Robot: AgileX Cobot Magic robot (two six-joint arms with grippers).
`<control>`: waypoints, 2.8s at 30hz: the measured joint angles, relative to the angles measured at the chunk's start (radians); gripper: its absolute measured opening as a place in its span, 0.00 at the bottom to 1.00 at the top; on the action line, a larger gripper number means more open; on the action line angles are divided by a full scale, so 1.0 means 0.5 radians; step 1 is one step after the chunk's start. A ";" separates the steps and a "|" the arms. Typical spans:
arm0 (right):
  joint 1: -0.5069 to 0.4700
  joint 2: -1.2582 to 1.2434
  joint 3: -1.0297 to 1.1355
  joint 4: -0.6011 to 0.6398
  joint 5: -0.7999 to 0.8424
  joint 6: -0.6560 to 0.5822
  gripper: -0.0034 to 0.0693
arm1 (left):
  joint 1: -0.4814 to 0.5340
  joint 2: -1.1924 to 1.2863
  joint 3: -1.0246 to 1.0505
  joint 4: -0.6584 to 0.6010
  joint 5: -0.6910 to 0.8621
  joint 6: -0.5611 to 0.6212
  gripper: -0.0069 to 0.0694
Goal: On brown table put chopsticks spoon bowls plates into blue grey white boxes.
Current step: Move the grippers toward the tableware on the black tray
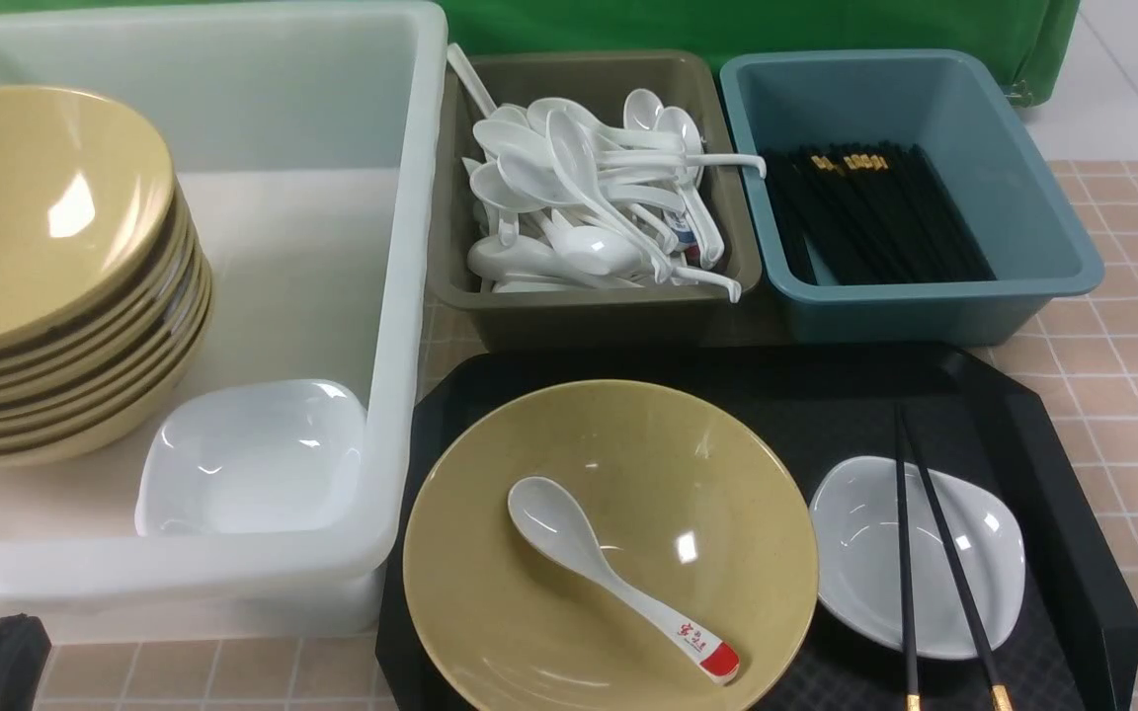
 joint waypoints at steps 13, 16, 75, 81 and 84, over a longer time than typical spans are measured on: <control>0.000 0.000 0.000 0.000 0.000 0.000 0.37 | 0.000 0.000 0.000 0.000 0.000 0.000 0.09; 0.000 0.000 0.000 0.000 0.000 0.000 0.37 | 0.000 0.000 0.000 0.000 0.000 0.000 0.09; 0.000 0.000 0.000 0.743 -0.004 1.363 0.37 | 0.000 0.000 0.000 -1.553 -0.593 -0.893 0.09; 0.000 0.000 -0.057 0.903 0.085 0.762 0.37 | 0.000 0.000 -0.298 -1.172 -0.326 -0.440 0.09; 0.000 0.030 -0.285 0.957 0.135 0.281 0.34 | 0.000 0.078 -0.582 -0.853 -0.089 -0.209 0.09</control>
